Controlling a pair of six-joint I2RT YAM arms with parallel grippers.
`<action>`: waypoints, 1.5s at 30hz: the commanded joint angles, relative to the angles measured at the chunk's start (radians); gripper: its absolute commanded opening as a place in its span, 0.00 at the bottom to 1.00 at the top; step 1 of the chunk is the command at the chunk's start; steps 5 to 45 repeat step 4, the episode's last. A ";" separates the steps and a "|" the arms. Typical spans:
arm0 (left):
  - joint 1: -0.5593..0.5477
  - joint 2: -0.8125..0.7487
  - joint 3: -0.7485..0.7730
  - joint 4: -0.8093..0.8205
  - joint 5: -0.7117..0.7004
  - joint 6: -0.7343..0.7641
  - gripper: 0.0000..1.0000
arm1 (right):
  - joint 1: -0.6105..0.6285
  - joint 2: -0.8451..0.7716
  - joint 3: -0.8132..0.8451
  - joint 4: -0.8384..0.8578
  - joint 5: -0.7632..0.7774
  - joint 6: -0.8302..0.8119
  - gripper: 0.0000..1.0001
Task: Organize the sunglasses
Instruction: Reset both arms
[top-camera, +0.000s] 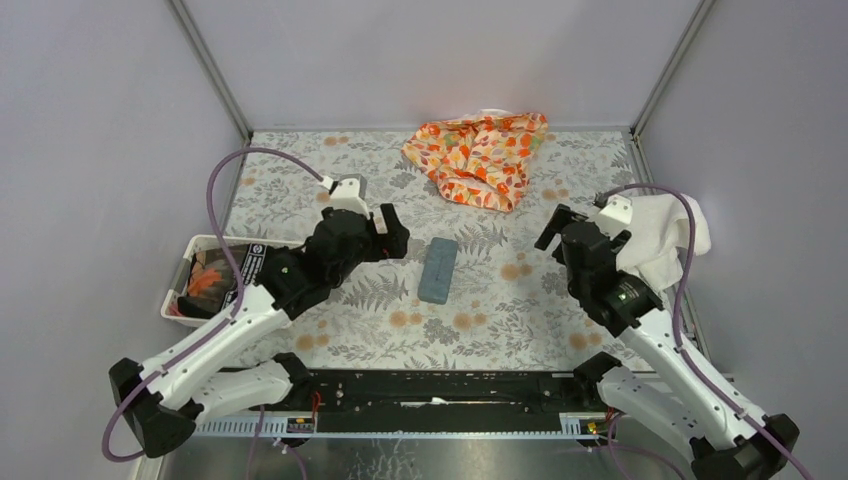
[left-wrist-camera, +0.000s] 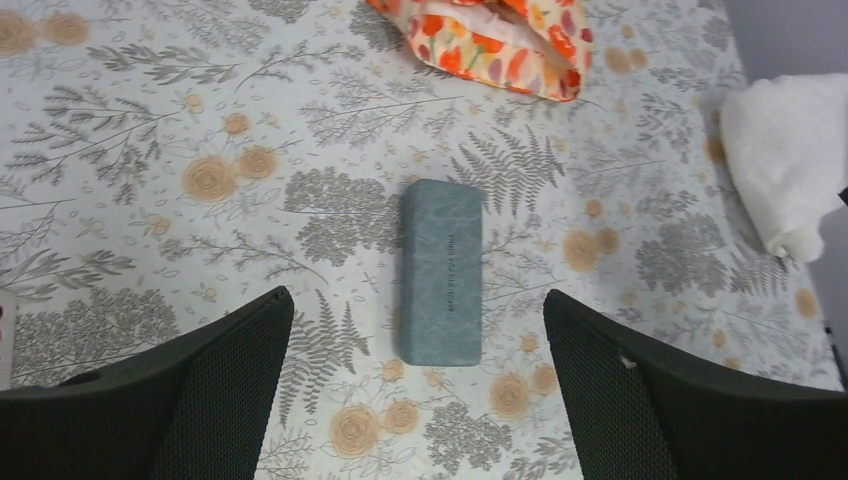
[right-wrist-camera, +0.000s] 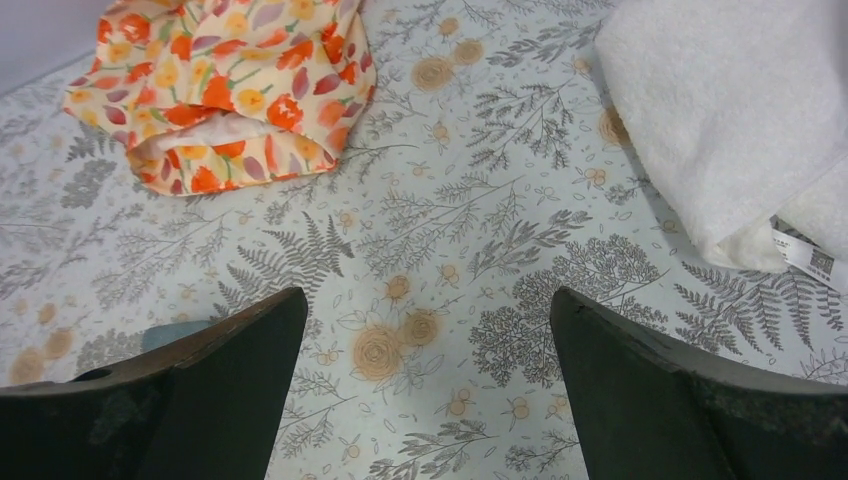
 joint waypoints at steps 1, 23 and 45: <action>0.003 0.003 -0.029 0.033 -0.087 -0.015 0.98 | -0.003 0.025 -0.022 0.052 0.072 0.038 1.00; 0.003 0.008 -0.028 0.032 -0.079 -0.016 0.99 | -0.003 0.047 -0.016 0.074 0.062 0.038 1.00; 0.003 0.008 -0.028 0.032 -0.079 -0.016 0.99 | -0.003 0.047 -0.016 0.074 0.062 0.038 1.00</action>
